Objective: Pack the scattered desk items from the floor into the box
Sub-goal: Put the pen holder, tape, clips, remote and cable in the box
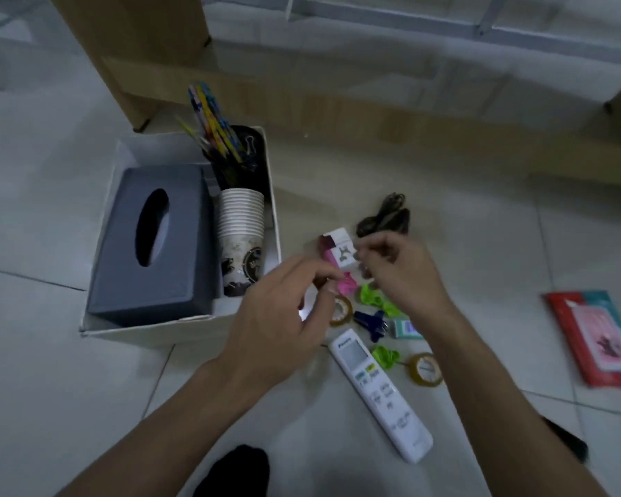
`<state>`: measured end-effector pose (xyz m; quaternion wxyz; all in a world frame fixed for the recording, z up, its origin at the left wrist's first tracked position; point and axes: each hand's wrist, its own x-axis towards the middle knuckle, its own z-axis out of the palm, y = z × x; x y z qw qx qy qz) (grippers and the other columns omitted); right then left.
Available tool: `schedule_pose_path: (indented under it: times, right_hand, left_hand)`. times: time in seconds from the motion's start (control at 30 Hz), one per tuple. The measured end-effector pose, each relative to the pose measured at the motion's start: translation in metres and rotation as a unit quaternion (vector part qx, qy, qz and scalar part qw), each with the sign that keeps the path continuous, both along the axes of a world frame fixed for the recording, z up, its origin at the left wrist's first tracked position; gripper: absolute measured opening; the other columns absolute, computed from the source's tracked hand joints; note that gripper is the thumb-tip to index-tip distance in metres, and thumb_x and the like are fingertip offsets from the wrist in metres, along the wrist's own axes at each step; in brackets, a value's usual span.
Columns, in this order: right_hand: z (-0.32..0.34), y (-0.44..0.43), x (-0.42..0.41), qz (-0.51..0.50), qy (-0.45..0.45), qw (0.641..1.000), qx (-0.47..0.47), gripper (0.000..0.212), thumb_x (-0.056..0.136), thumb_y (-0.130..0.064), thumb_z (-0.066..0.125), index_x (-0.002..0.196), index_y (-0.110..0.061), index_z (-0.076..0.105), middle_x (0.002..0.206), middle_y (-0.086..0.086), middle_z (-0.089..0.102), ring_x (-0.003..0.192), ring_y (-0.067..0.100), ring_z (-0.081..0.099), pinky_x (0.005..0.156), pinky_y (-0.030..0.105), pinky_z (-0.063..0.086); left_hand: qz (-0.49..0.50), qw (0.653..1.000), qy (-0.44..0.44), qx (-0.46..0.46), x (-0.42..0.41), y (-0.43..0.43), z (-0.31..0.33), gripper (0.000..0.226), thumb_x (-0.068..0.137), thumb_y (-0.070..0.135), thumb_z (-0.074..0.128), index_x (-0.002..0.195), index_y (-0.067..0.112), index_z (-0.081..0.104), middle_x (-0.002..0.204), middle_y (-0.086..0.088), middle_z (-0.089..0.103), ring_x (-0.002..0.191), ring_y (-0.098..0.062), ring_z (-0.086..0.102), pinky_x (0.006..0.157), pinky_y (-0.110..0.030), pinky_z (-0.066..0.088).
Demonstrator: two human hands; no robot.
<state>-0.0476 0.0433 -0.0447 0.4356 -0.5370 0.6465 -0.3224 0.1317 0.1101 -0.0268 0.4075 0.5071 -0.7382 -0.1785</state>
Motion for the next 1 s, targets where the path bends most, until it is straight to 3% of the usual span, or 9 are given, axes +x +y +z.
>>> schedule_pose_path:
  times: [0.1,0.23,0.33,0.43,0.57,0.63,0.7,0.87,1.0]
  right_hand:
    - [-0.024,0.044,-0.02,0.024,0.124,0.991,-0.035,0.012,0.086,-0.012,0.07,0.09,-0.022,0.075,0.086,-0.009,0.074,0.07,0.002,0.062,0.066,0.005,0.041]
    - [-0.044,0.067,-0.015,0.107,0.275,0.952,-0.076,0.017,0.087,-0.02,0.065,0.101,-0.021,0.076,0.101,0.003,0.069,0.094,0.023,0.058,0.081,0.031,0.043]
    - [-0.053,0.062,0.003,0.186,0.359,0.907,-0.116,0.029,0.09,-0.031,0.057,0.117,-0.028,0.069,0.116,0.003,0.06,0.109,0.027,0.048,0.089,0.039,0.033]
    - [-0.058,0.055,0.014,0.216,0.416,0.874,-0.132,0.022,0.092,-0.036,0.058,0.107,-0.028,0.07,0.114,0.002,0.06,0.108,0.026,0.045,0.088,0.042,0.03]
    - [-0.064,0.058,0.018,0.165,0.374,0.904,-0.125,0.02,0.091,-0.037,0.059,0.103,-0.028,0.072,0.114,0.0,0.063,0.11,0.024,0.049,0.096,0.044,0.027]
    - [-0.064,0.065,0.019,0.146,0.351,0.916,-0.127,0.021,0.09,-0.038,0.059,0.105,-0.03,0.071,0.115,-0.003,0.063,0.111,0.022,0.049,0.097,0.043,0.027]
    - [-0.064,0.072,0.018,0.139,0.315,0.929,-0.133,0.022,0.088,-0.039,0.06,0.106,-0.031,0.068,0.114,-0.008,0.063,0.109,0.017,0.05,0.095,0.039,0.028]
    - [-0.058,0.076,0.008,0.104,0.186,0.968,-0.136,0.03,0.079,-0.03,0.057,0.108,-0.029,0.062,0.11,-0.01,0.064,0.106,0.013,0.051,0.097,0.04,0.032]
    - [-0.059,0.052,0.006,0.184,0.366,0.906,-0.104,0.03,0.087,-0.039,0.062,0.114,-0.027,0.068,0.134,0.0,0.054,0.124,0.022,0.043,0.107,0.048,0.028]
  left_hand:
    - [-0.056,0.997,0.018,0.041,-0.03,0.007,-0.017,0.015,0.096,0.01,0.058,0.106,0.016,0.068,0.097,0.013,0.064,0.079,0.0,0.059,0.069,-0.016,0.046]
    - [0.039,0.971,0.126,0.199,-0.052,0.02,-0.056,0.022,0.098,0.0,0.049,0.108,0.016,0.061,0.104,0.003,0.066,0.097,-0.009,0.064,0.084,-0.032,0.054]
    - [0.14,0.922,0.184,0.31,-0.05,0.027,-0.079,0.025,0.099,0.002,0.046,0.102,0.024,0.055,0.102,0.005,0.065,0.1,-0.014,0.063,0.082,-0.026,0.049]
    - [0.201,0.87,0.231,0.386,-0.045,0.027,-0.087,0.017,0.102,0.015,0.049,0.103,0.032,0.054,0.106,0.008,0.064,0.097,-0.005,0.062,0.074,-0.017,0.043]
    - [0.233,0.826,0.308,0.411,-0.048,0.021,-0.086,0.013,0.102,0.023,0.05,0.107,0.033,0.056,0.099,0.002,0.067,0.074,0.002,0.065,0.062,-0.017,0.051]
    - [0.242,0.805,0.332,0.429,-0.049,0.017,-0.084,0.013,0.101,0.025,0.051,0.11,0.03,0.059,0.1,0.0,0.069,0.081,-0.008,0.069,0.063,-0.025,0.055]
    - [0.226,0.779,0.358,0.462,-0.049,0.013,-0.082,0.02,0.101,0.023,0.05,0.112,0.02,0.067,0.103,-0.007,0.074,0.093,-0.021,0.071,0.075,-0.037,0.058]
    - [0.172,0.658,0.506,0.53,-0.041,0.013,-0.073,0.038,0.094,0.018,0.046,0.072,0.015,0.077,0.08,-0.01,0.076,0.069,-0.019,0.073,0.058,-0.026,0.059]
    - [0.209,0.605,0.555,0.531,-0.036,0.016,-0.076,0.027,0.095,0.024,0.044,0.082,0.009,0.063,0.071,-0.011,0.073,0.066,-0.022,0.073,0.058,-0.031,0.06]
